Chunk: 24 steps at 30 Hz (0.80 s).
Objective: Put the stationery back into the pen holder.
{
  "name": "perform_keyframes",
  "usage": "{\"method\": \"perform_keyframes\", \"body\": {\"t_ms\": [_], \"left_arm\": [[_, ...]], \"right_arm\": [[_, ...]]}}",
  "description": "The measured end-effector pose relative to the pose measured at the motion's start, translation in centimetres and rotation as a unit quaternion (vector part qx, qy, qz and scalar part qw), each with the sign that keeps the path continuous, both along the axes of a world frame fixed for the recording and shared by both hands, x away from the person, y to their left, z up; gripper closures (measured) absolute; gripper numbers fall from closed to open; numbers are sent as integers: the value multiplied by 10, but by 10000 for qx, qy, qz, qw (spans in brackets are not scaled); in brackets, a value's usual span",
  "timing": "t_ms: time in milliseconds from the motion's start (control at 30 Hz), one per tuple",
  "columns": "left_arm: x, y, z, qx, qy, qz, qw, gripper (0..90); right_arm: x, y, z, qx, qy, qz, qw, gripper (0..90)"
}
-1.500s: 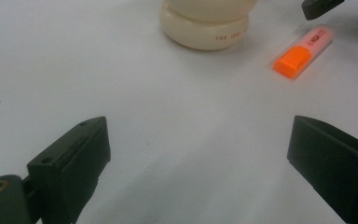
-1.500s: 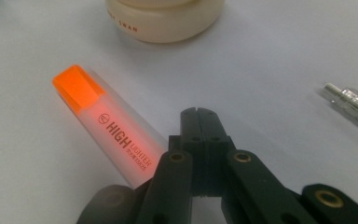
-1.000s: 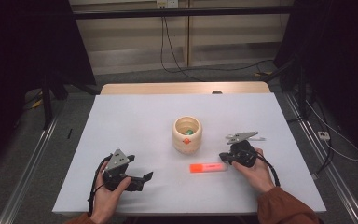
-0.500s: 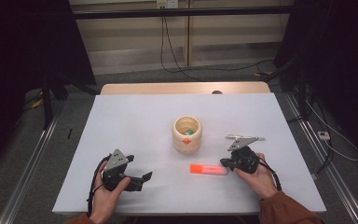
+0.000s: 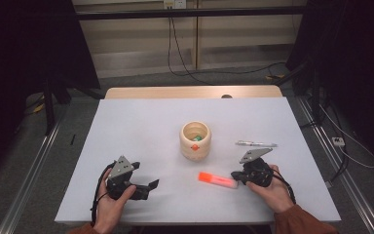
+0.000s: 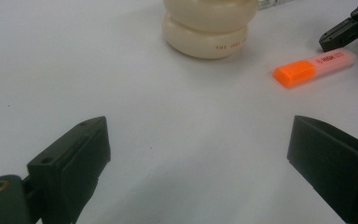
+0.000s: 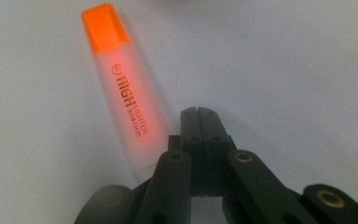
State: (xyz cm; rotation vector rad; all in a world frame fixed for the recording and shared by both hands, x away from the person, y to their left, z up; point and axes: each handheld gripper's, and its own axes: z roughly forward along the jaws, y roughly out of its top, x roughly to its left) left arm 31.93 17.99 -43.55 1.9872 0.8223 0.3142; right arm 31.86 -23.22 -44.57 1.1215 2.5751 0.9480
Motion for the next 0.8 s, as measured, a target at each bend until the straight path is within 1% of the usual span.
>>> {"method": "perform_keyframes", "body": {"t_ms": [100, 200, 267, 300, 367, 433, 500, 567, 600, 700, 733, 800], "left_arm": [[0, 0, 0, -6, 10, 13, 10000, 58], [0, 1, 1, -11, 9, 17, 10000, 58], [0, 1, 1, -18, 7, 19, 10000, 58], [0, 1, 0, -50, 7, 21, 10000, 58], [0, 1, 0, -31, 11, 19, 10000, 58], [0, 1, 0, -30, 17, 19, 10000, 58], [0, 1, 0, -25, 18, 18, 10000, 58], [0, 1, 0, -23, 9, 13, 10000, 58], [0, 1, 0, -20, 7, 9, 10000, 58], [0, 1, 0, -12, 4, 9, 10000, 58], [0, 1, 0, -31, 5, 7, 10000, 58], [1, 1, 0, -19, 7, 11, 10000, 58]], "right_arm": [[1, -1, 0, 54, 25, -14, 10000, 890], [0, -4, 2, 60, -13, -48, 10000, 802], [1, -8, 4, 172, -35, -89, 9998, 777], [0, -10, 5, 205, -79, -127, 9997, 746], [0, -14, 8, 336, -167, -166, 9992, 630], [0, -18, 10, 393, -245, -209, 9987, 558], [-1, -20, 12, 502, -258, -129, 9983, 460], [-2, -21, 14, 541, -249, -113, 9982, 316], [-3, -21, 15, 554, -223, -90, 9982, 272], [-3, -19, 15, 572, -182, 14, 9982, 154], [-3, -17, 15, 553, -178, 56, 9983, 141], [-3, -13, 15, 591, -115, 154, 9981, 138]]}}
